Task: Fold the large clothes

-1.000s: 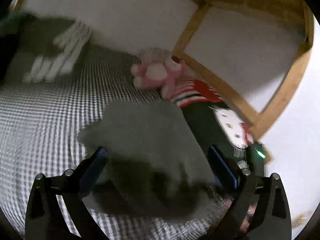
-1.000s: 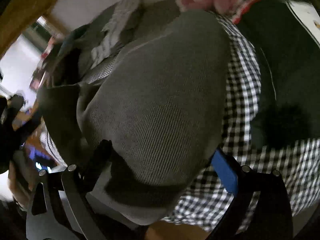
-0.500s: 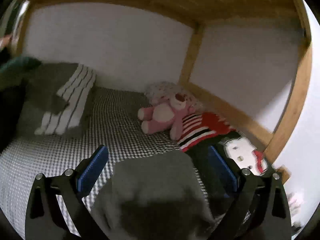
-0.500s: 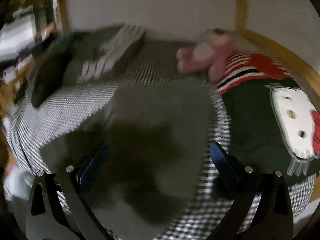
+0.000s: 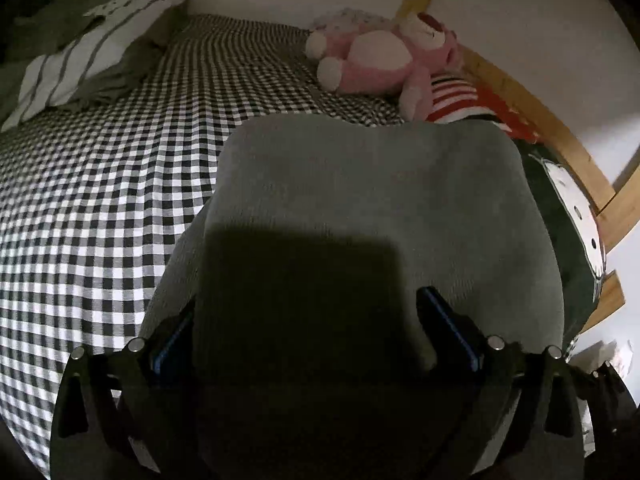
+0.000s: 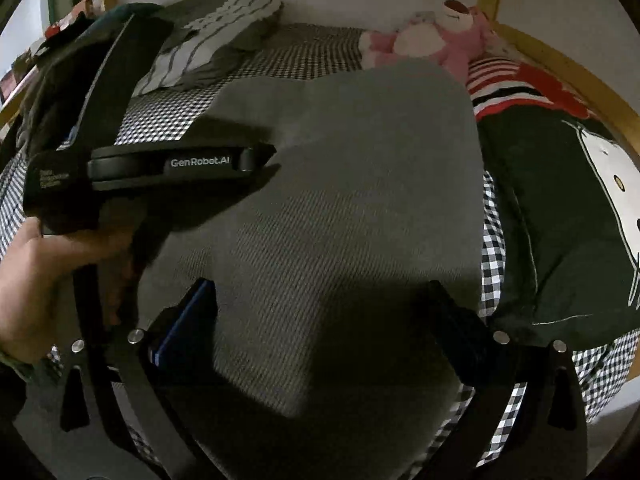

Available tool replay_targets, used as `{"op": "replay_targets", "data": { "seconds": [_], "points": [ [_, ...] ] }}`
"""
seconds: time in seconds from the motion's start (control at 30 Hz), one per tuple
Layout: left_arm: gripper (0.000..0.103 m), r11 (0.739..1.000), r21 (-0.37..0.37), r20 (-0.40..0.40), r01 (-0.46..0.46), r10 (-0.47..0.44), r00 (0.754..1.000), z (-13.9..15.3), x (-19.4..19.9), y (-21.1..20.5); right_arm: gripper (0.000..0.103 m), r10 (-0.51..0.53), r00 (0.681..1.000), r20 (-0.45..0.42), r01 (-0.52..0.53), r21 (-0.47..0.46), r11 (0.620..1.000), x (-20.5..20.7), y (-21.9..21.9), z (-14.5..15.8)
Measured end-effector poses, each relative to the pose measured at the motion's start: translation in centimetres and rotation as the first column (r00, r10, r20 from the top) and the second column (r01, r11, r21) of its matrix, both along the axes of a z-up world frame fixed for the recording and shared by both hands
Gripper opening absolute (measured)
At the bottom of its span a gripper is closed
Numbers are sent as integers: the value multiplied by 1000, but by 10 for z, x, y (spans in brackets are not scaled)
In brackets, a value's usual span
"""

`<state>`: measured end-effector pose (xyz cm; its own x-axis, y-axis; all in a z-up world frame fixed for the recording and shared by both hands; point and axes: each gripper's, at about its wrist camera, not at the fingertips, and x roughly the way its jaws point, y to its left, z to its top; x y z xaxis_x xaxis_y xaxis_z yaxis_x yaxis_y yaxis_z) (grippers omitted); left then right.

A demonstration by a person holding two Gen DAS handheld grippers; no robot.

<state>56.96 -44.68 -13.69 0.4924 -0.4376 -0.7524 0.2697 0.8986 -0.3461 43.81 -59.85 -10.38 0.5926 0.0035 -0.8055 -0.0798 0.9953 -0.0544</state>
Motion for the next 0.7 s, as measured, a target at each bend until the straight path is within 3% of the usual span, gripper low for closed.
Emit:
{"op": "replay_targets", "data": {
  "seconds": [0.03, 0.1, 0.17, 0.27, 0.3, 0.33, 0.43, 0.5, 0.57, 0.6, 0.7],
  "points": [
    [99, 1000, 6, -27, 2, -1, 1000, 9, -3, 5, 101, -12, 1000, 3, 12, 8, 1000, -2, -1, 4],
    [98, 1000, 4, 1, -30, 30, 1000, 23, -21, 21, 100, -76, 997, -4, 76, 68, 995, -13, -8, 18],
    [98, 999, -24, 90, -44, 46, 995, 60, -64, 44, 100, -132, 991, 1, 129, 178, 975, -39, -13, 39],
    [98, 997, -59, 283, -40, 56, 957, 116, -147, 77, 100, -167, 977, 129, 149, 137, 979, -95, 5, 83],
    [98, 997, -25, 332, -76, 80, 940, 131, -172, 83, 100, -175, 973, 150, 161, 100, 982, -107, 12, 93],
    [98, 987, 64, 380, -146, 111, 918, 148, -203, 86, 100, -181, 965, 188, 175, 48, 983, -129, 26, 110],
    [98, 940, 225, 407, -257, 149, 901, 172, -252, 85, 100, -225, 935, 274, 221, 47, 974, -174, 46, 143],
    [98, 906, 299, 437, -299, 149, 887, 187, -298, 85, 100, -244, 930, 274, 245, 33, 969, -191, 54, 156],
    [98, 918, 290, 437, -269, 123, 891, 195, -325, 84, 100, -245, 937, 250, 246, 25, 969, -213, 62, 166],
    [98, 936, 269, 413, -225, 99, 905, 199, -338, 83, 100, -248, 942, 228, 248, 32, 968, -224, 63, 167],
    [98, 950, 262, 338, -170, 75, 938, 200, -368, 77, 100, -254, 949, 185, 250, 45, 967, -254, 58, 165]
  ]
}}
